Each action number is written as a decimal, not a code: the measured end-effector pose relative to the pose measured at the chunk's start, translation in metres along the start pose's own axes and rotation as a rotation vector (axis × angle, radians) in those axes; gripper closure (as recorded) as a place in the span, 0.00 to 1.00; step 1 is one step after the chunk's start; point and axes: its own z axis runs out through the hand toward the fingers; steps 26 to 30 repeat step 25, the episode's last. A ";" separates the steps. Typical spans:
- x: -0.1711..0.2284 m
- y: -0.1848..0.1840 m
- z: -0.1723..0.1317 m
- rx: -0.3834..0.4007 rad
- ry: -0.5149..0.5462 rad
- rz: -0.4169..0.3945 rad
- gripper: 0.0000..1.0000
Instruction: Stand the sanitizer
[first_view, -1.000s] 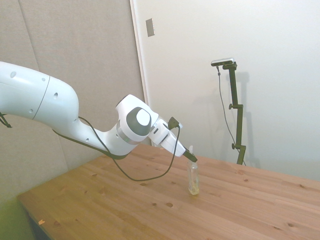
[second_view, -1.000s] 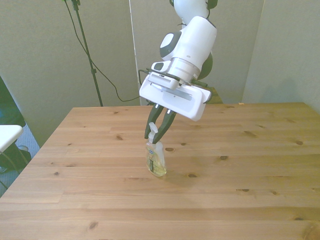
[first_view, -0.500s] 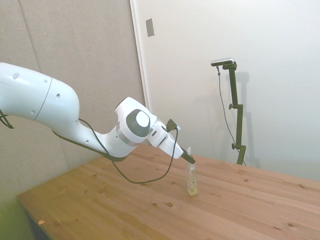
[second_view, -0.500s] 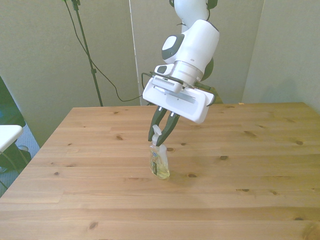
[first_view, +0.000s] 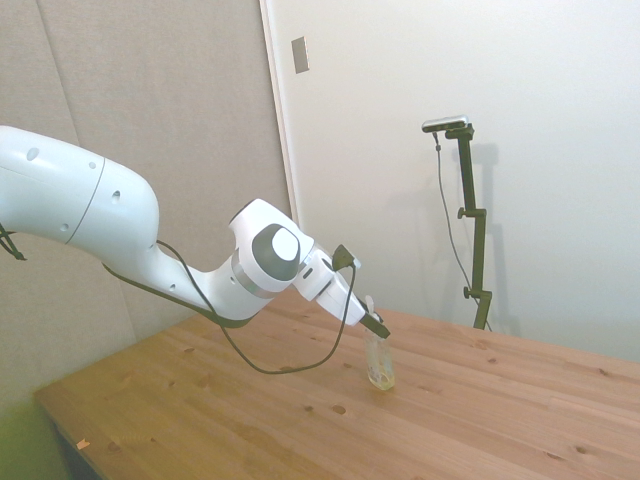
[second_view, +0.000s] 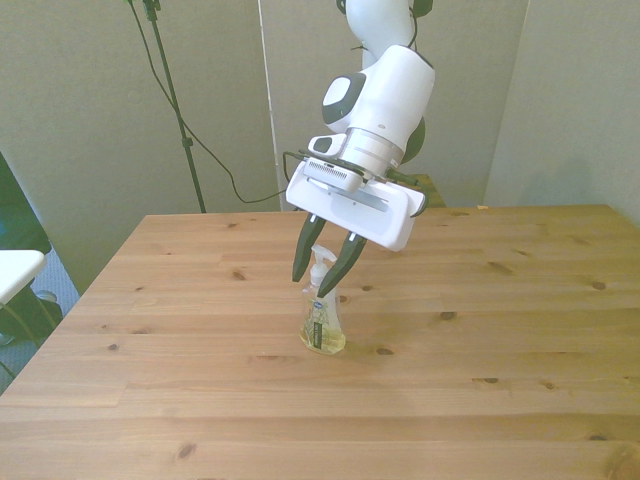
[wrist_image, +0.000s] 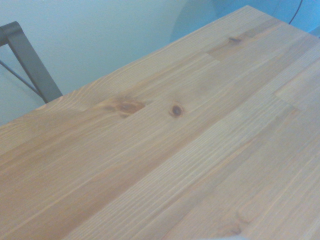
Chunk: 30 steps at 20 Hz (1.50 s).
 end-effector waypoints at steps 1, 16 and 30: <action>0.000 0.000 -0.001 0.000 -0.003 0.001 0.00; -0.001 0.003 -0.012 -0.076 -0.256 -0.199 0.00; -0.009 0.068 -0.053 -0.204 -0.431 -0.427 0.00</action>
